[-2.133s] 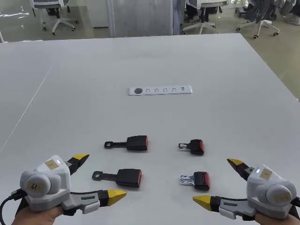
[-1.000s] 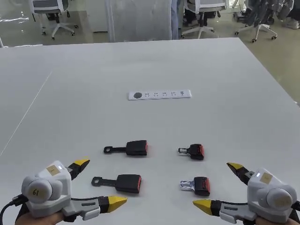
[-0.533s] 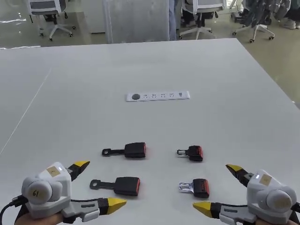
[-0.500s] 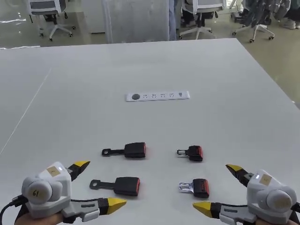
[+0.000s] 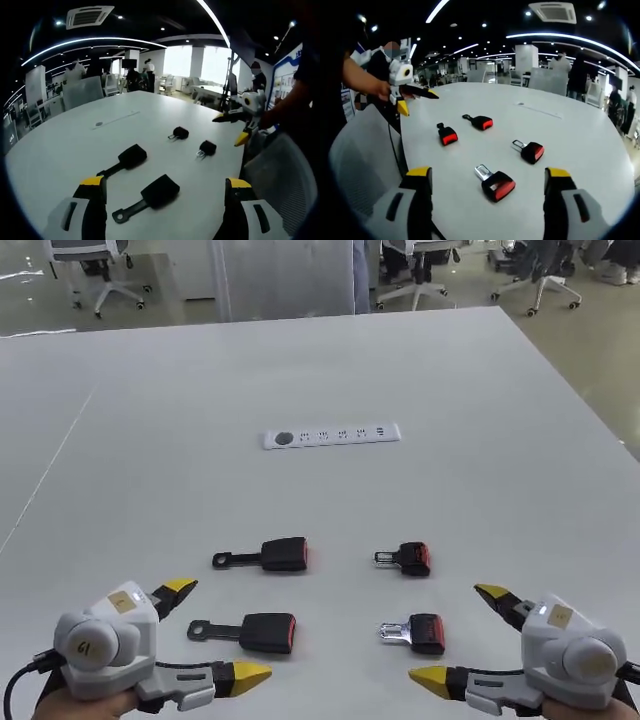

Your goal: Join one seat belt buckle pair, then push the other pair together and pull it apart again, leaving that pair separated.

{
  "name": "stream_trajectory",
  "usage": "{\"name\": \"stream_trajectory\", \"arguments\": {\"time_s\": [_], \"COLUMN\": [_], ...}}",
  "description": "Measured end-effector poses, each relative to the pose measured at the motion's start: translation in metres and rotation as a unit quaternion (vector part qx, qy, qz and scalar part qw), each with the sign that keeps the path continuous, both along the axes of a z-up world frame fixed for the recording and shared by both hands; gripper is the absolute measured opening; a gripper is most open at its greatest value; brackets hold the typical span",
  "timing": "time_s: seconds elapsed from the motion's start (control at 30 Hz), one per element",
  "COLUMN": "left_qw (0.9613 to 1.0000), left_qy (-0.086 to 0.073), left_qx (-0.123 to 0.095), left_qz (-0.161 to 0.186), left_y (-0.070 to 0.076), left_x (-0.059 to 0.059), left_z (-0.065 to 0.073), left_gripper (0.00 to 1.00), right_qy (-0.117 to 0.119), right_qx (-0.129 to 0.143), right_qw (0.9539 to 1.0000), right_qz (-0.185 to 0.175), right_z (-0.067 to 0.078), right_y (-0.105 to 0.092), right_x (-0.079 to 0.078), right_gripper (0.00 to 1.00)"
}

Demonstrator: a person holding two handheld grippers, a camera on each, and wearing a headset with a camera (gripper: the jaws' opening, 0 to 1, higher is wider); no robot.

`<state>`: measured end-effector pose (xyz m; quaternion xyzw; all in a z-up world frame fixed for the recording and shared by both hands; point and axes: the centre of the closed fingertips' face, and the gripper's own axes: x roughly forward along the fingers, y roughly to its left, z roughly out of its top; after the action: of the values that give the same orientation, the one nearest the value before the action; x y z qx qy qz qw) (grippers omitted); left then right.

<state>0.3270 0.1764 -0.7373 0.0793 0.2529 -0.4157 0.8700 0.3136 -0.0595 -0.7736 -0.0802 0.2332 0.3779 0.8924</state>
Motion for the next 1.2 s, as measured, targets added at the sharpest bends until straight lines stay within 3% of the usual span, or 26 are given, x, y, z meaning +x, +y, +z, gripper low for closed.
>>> {"name": "stream_trajectory", "arguments": {"time_s": [0.37,0.47,0.57,0.73,0.8,0.93,1.13,1.2], "left_qw": [0.9984,0.9979,0.9960,0.9948,0.9929,0.9849,0.9792,0.9742], "left_qy": [0.005,0.010,0.015,0.020,0.025,0.028,0.025,0.024], "left_qx": [0.032,0.034,0.052,0.057,0.068,0.103,0.116,0.127], "left_qz": [-0.046,-0.055,-0.071,-0.082,-0.095,-0.136,-0.164,-0.185], "left_y": [-0.011,-0.014,-0.014,-0.017,-0.017,-0.016,-0.020,-0.022], "left_x": [0.005,0.007,0.009,0.014,0.013,0.011,0.020,0.021], "left_z": [-0.020,-0.027,-0.039,-0.048,-0.054,-0.068,-0.072,-0.075], "left_gripper": [0.99,0.98,0.97,0.93,0.93,0.89,0.83,0.81], "right_qy": [0.017,0.027,0.042,0.048,0.048,0.055,0.069,0.073], "right_qx": [-0.003,-0.007,-0.009,-0.017,-0.022,-0.027,-0.032,-0.031], "right_qw": [0.9998,0.9995,0.9986,0.9978,0.9973,0.9958,0.9932,0.9923], "right_qz": [0.008,0.017,0.030,0.043,0.051,0.068,0.088,0.095], "right_z": [-0.016,-0.025,-0.034,-0.040,-0.042,-0.045,-0.053,-0.054], "right_y": [-0.001,-0.003,-0.002,-0.003,-0.003,-0.001,0.001,0.002], "right_x": [0.003,0.003,0.002,0.005,0.007,0.009,0.012,0.014], "right_gripper": [0.92,0.91,0.91,0.89,0.87,0.85,0.82,0.81]}}
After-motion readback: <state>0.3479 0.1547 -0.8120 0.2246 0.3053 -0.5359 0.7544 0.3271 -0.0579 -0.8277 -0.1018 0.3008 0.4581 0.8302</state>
